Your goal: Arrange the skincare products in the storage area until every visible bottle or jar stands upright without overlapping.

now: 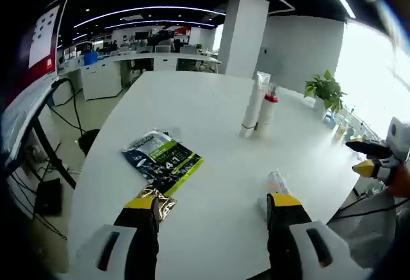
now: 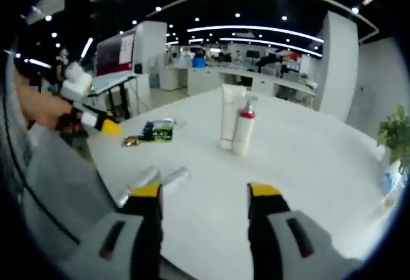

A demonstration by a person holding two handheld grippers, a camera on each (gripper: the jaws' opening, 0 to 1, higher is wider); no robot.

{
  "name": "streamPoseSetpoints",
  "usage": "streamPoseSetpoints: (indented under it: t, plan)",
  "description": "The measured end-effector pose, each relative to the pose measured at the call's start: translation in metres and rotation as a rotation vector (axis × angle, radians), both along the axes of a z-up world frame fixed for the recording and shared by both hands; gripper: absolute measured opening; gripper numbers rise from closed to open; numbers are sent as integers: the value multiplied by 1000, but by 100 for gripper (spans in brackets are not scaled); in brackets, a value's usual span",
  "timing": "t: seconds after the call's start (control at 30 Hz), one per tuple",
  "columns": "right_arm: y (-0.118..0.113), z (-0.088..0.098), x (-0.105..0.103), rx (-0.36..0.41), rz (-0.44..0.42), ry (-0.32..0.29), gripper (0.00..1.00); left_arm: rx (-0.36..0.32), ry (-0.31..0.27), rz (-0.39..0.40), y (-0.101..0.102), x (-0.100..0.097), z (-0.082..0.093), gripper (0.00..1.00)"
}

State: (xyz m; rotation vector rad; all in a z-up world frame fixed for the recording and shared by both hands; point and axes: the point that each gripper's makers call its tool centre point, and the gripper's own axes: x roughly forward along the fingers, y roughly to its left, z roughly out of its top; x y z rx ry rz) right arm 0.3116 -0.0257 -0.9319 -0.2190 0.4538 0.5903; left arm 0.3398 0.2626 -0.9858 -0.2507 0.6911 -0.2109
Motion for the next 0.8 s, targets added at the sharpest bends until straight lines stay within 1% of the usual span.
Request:
streamPoseSetpoints:
  t: [0.03, 0.07, 0.1, 0.17, 0.23, 0.3, 0.37, 0.4, 0.43, 0.47, 0.53, 0.6, 0.67, 0.73, 0.8]
  plan:
    - [0, 2, 2, -25, 6, -25, 48, -11, 6, 13, 5, 6, -4, 72]
    - [1, 5, 4, -32, 15, -54, 48, -12, 13, 30, 11, 11, -9, 73]
    - [1, 8, 4, -38, 12, -73, 48, -14, 24, 69, 20, 17, -15, 74]
    - [-3, 10, 4, -52, -4, -92, 48, -23, 8, 120, 30, 29, -15, 77]
    - [-4, 9, 5, -71, -9, -103, 48, -68, -1, 162, 35, 40, -16, 78]
    - [-3, 8, 7, -76, -9, -103, 48, -72, -7, 170, 41, 49, -19, 78]
    - [1, 6, 8, -79, 6, -92, 47, -56, 5, 187, 47, 55, -21, 78]
    - [4, 3, 6, -80, 22, -82, 47, -46, 12, 205, 54, 60, -25, 77]
    - [10, -3, 1, -86, 61, -54, 47, -44, 13, 218, 58, 63, -27, 77]
    - [12, -4, 0, -90, 68, -48, 47, -47, 16, 237, 62, 65, -29, 77]
    - [20, -9, -3, -93, 109, -34, 47, -56, 34, 281, 70, 71, -35, 77]
    - [23, -13, -5, -95, 127, -15, 47, -67, 45, 313, 71, 74, -40, 76]
    - [24, -16, -5, -98, 131, -2, 47, -67, 51, 324, 70, 76, -46, 74]
    - [24, -18, -5, -90, 131, 19, 46, -58, 76, 330, 64, 77, -55, 71]
    - [22, -17, -5, -70, 122, 36, 44, -74, 71, 327, 59, 82, -60, 67]
